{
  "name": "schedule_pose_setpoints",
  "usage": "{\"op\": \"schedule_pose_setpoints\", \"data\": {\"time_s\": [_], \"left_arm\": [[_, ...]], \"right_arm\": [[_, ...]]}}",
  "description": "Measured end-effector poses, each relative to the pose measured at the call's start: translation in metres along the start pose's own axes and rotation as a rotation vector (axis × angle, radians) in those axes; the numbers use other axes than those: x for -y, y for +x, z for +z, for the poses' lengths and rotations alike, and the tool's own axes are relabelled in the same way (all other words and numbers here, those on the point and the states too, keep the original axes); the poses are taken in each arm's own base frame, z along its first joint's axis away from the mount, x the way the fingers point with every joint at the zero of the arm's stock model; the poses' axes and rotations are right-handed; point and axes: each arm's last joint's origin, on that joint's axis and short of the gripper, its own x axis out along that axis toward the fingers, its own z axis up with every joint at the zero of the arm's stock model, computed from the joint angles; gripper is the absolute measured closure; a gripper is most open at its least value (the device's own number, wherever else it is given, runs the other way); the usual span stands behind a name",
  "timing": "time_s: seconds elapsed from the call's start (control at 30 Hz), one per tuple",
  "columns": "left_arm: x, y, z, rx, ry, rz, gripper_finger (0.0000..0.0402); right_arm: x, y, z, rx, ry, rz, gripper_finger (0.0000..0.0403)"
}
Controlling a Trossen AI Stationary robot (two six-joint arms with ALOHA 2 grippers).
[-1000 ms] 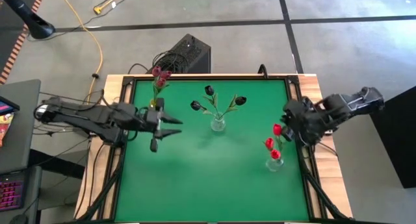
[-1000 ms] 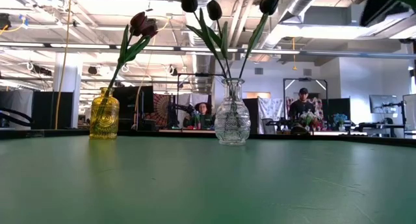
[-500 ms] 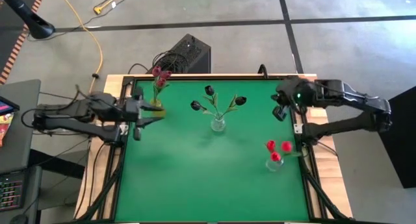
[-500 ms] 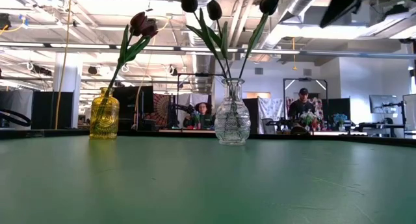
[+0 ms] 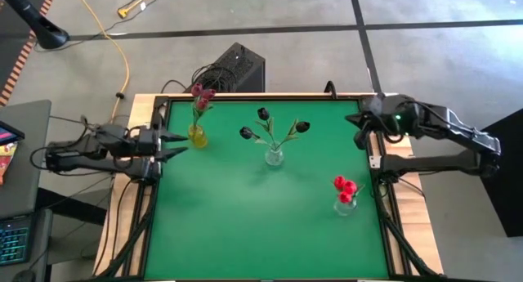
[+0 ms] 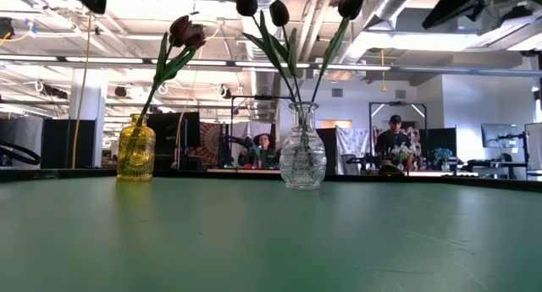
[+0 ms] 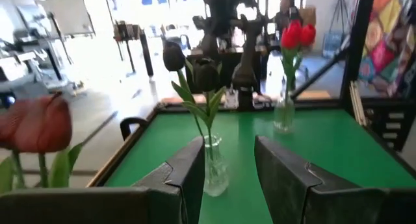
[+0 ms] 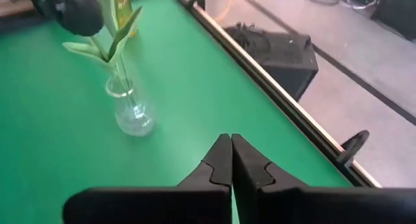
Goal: Sort flowers into vase by color
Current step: Return to Home Position
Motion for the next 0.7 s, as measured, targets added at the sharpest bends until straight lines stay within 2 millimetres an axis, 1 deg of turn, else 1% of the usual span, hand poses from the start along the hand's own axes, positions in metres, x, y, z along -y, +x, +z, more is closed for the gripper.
{"op": "schedule_pose_setpoints", "data": {"time_s": [0.13,0.33,0.37,0.47,0.57,0.7], "left_arm": [[0.000,-0.008,-0.019,0.069,-0.011,-0.008,0.0278],[0.000,-0.020,-0.044,0.141,-0.047,-0.009,0.0278],[0.000,-0.020,-0.047,0.135,-0.050,-0.010,0.0278],[0.001,-0.017,-0.053,0.088,-0.053,-0.019,0.0278],[0.002,-0.014,-0.053,0.072,-0.052,-0.031,0.0278],[0.003,-0.011,-0.058,0.117,-0.086,-0.033,0.0278]], "right_arm": [[0.002,0.004,-0.022,0.085,0.032,0.015,0.0385],[0.004,0.018,-0.056,0.171,0.074,0.028,0.0378],[0.005,0.020,-0.061,0.177,0.078,0.029,0.0378],[0.006,0.023,-0.076,0.189,0.110,0.034,0.0381],[0.008,0.023,-0.089,0.216,0.149,0.039,0.0380],[0.012,0.012,-0.095,0.308,0.184,0.059,0.0380]]}}
